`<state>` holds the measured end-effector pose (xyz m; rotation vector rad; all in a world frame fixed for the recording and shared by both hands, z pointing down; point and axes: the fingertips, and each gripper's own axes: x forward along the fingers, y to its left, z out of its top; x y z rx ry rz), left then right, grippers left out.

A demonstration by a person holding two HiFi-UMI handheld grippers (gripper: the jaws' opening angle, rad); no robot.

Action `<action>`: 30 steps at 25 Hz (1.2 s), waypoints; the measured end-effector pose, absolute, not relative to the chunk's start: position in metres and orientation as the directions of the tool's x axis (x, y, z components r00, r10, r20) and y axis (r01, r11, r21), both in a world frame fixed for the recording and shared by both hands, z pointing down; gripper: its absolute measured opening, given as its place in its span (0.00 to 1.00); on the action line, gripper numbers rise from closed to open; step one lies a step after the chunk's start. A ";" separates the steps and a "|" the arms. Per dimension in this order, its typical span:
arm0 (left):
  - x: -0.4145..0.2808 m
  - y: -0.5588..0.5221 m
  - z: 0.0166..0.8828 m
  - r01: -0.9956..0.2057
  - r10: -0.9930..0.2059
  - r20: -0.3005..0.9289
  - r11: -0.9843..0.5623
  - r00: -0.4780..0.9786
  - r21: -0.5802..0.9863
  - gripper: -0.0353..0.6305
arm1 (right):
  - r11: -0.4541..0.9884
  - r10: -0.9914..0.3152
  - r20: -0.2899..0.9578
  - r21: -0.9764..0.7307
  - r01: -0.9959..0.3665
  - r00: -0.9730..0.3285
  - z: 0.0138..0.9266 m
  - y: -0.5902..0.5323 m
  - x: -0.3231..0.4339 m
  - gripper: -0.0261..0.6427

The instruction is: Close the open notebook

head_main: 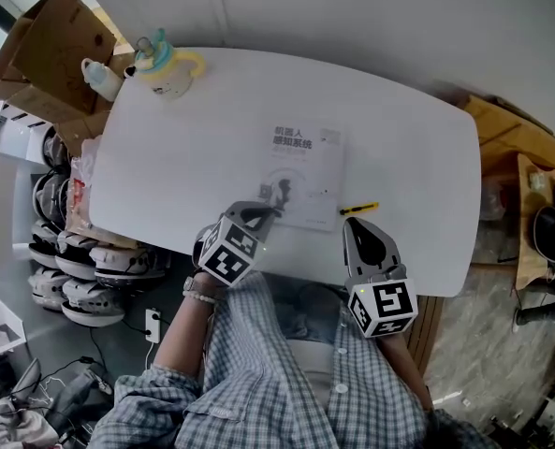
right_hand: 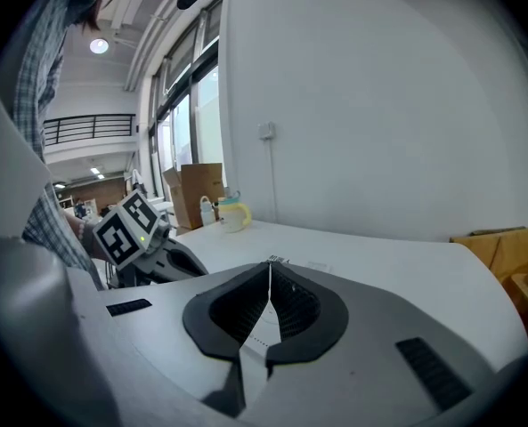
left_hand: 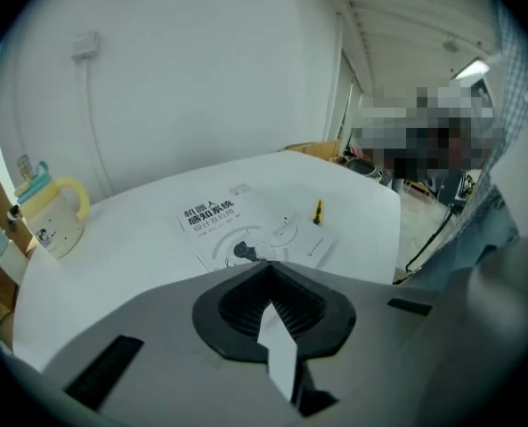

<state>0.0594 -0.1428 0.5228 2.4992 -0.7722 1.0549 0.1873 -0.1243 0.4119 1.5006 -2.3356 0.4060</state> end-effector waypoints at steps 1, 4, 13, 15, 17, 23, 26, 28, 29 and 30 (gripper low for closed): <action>0.057 -0.144 0.517 -0.600 -0.374 0.714 -0.796 0.592 0.081 0.06 | 0.403 -0.820 0.423 -0.056 -0.914 -0.387 0.411 -0.124 0.186 0.07; 0.048 -0.146 0.497 -0.621 -0.423 0.667 -0.780 0.614 0.077 0.06 | 0.396 -0.826 0.417 -0.049 -0.917 -0.379 0.407 -0.124 0.186 0.07; 0.033 -0.151 0.434 -0.662 -0.536 0.529 -0.746 0.658 0.068 0.06 | 0.373 -0.850 0.392 -0.025 -0.928 -0.352 0.393 -0.129 0.191 0.07; 0.032 -0.153 0.424 -0.668 -0.551 0.507 -0.741 0.663 0.068 0.06 | 0.370 -0.856 0.381 -0.018 -0.929 -0.349 0.389 -0.130 0.191 0.07; 0.029 -0.155 0.417 -0.675 -0.565 0.490 -0.734 0.664 0.069 0.06 | 0.370 -0.861 0.370 -0.013 -0.929 -0.348 0.385 -0.132 0.191 0.07; 0.018 -0.160 0.398 -0.697 -0.604 0.431 -0.711 0.670 0.087 0.06 | 0.375 -0.872 0.336 -0.007 -0.927 -0.355 0.374 -0.137 0.188 0.07; 0.020 -0.162 0.384 -0.693 -0.616 0.378 -0.713 0.692 0.108 0.06 | 0.380 -0.875 0.328 0.007 -0.925 -0.356 0.370 -0.138 0.188 0.07; 0.023 -0.163 0.376 -0.683 -0.615 0.345 -0.722 0.709 0.116 0.06 | 0.381 -0.877 0.323 0.016 -0.924 -0.356 0.367 -0.140 0.188 0.07; 0.025 -0.164 0.374 -0.678 -0.614 0.335 -0.726 0.715 0.118 0.06 | 0.382 -0.877 0.322 0.021 -0.924 -0.356 0.367 -0.140 0.188 0.07; 0.026 -0.164 0.372 -0.675 -0.612 0.330 -0.729 0.719 0.117 0.06 | 0.384 -0.878 0.322 0.028 -0.923 -0.355 0.366 -0.141 0.188 0.07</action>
